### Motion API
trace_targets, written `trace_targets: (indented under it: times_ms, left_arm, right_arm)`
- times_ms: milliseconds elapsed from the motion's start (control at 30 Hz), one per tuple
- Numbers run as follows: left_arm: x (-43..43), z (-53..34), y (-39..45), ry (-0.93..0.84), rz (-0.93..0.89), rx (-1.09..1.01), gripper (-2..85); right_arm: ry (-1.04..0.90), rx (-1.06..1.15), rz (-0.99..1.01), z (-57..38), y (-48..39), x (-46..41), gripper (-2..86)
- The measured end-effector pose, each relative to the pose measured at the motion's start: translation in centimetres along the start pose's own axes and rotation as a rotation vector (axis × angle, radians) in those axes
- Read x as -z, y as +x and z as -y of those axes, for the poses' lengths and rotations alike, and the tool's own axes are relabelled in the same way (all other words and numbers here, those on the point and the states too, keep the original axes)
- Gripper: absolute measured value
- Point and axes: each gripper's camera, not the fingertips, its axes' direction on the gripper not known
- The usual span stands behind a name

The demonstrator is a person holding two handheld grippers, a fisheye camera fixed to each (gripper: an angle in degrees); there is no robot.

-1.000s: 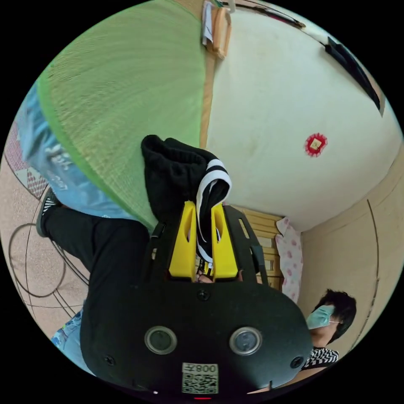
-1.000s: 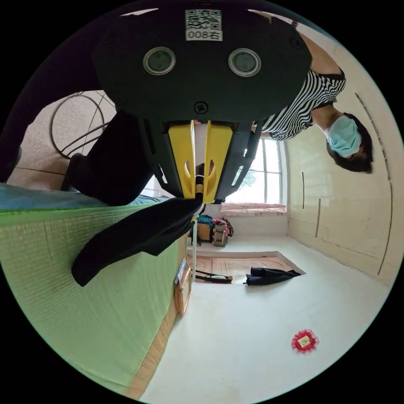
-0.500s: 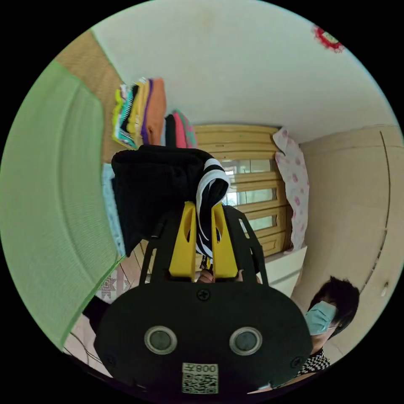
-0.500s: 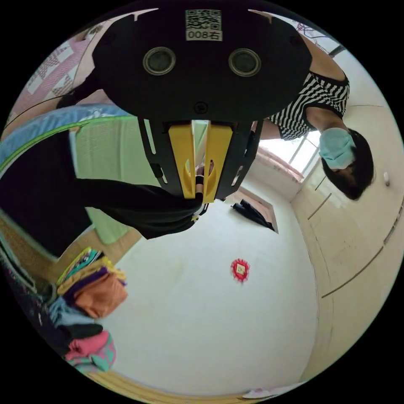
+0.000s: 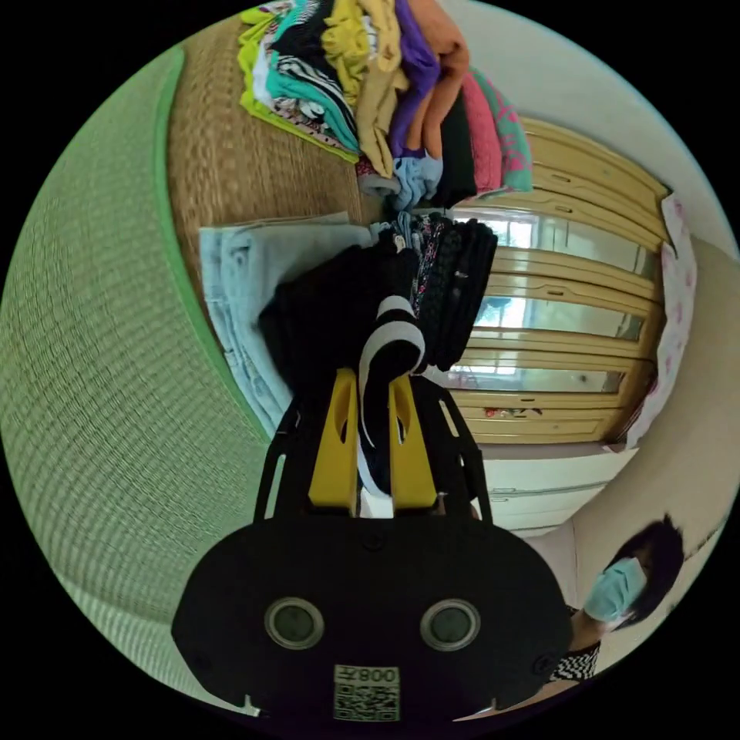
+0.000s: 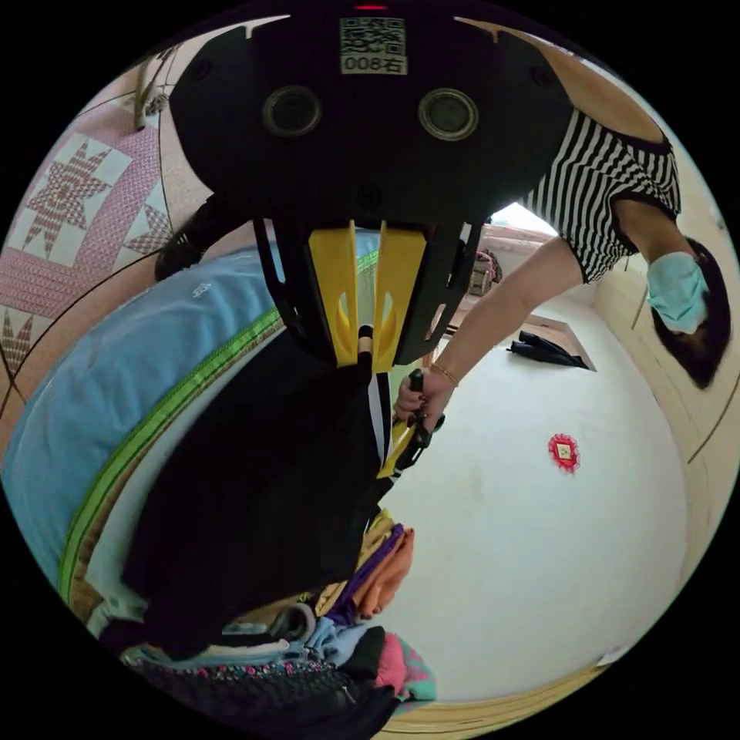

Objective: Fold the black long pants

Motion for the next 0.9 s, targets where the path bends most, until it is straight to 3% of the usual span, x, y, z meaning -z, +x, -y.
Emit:
trace_targets:
  times_ms: [300, 700, 900]
  left_arm:
    - [-1.9, 0.7, 14.1, -0.086, 0.107, -0.130, 7.9]
    - [0.5, -4.7, 32.2, 0.191, 0.313, -0.290, 8.8]
    - [-4.4, -4.9, 40.4, 0.122, 0.404, -0.445, 4.1]
  right_arm:
    - [0.052, -0.006, -0.027, -3.0, 6.8, -1.4, 2.1]
    - [0.244, -0.071, 0.060, -9.1, 11.7, 1.3, 0.4]
    - [0.273, 0.081, -0.182, -5.5, 8.5, 3.1, 0.0]
